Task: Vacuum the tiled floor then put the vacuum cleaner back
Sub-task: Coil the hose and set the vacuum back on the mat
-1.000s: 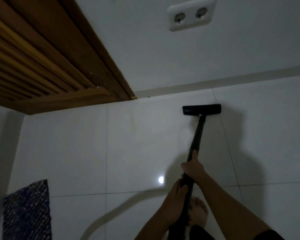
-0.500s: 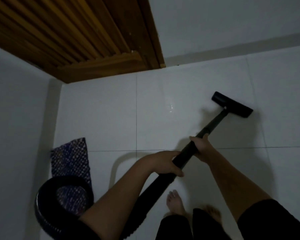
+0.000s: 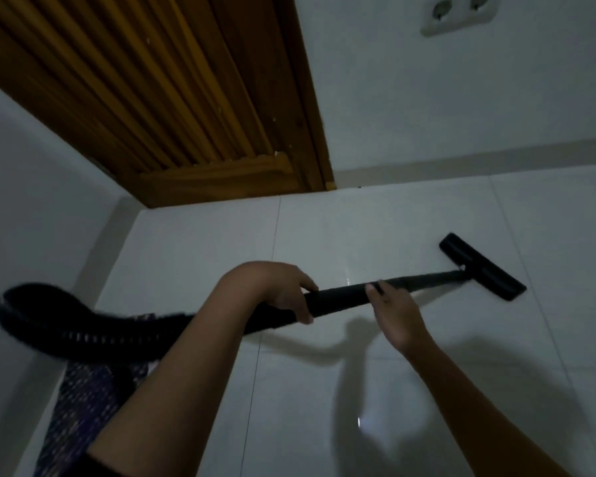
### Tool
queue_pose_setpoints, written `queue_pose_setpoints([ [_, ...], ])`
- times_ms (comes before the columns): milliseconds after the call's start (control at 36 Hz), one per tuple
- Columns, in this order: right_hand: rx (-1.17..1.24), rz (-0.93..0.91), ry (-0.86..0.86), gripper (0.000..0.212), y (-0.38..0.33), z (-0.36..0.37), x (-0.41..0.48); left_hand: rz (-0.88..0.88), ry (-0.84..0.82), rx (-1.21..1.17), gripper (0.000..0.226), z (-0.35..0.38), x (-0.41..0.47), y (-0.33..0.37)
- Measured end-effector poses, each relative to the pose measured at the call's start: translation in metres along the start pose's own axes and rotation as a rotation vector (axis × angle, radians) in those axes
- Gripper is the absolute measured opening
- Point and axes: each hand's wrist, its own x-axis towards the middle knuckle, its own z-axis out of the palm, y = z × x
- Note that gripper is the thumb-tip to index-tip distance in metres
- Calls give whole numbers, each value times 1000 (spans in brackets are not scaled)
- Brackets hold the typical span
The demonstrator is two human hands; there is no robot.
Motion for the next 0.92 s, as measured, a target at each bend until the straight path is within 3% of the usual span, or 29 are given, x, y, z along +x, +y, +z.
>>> queue_pose_setpoints([
  [111, -298, -571, 94, 55, 10, 20, -4, -2, 187, 1, 54, 6, 0, -8],
  [167, -384, -719, 92, 55, 15, 31, 10, -6, 282, 41, 50, 17, 0, -11],
  [333, -327, -914, 71, 42, 9, 69, 23, -139, 666, 227, 34, 72, 0, -28],
  [500, -298, -967, 56, 52, -10, 106, -2, -193, 1158, 424, 32, 126, -26, -78],
  [611, -302, -1009, -65, 60, -31, 134, -30, -253, 1518, 438, 36, 161, -40, -124],
  [806, -277, -1149, -242, 65, -68, 232, -83, -442, 1769, -42, 55, 226, -57, -192],
  [917, -247, -1227, -387, 66, -84, 296, -118, -455, 1920, -476, 69, 265, -68, -227],
])
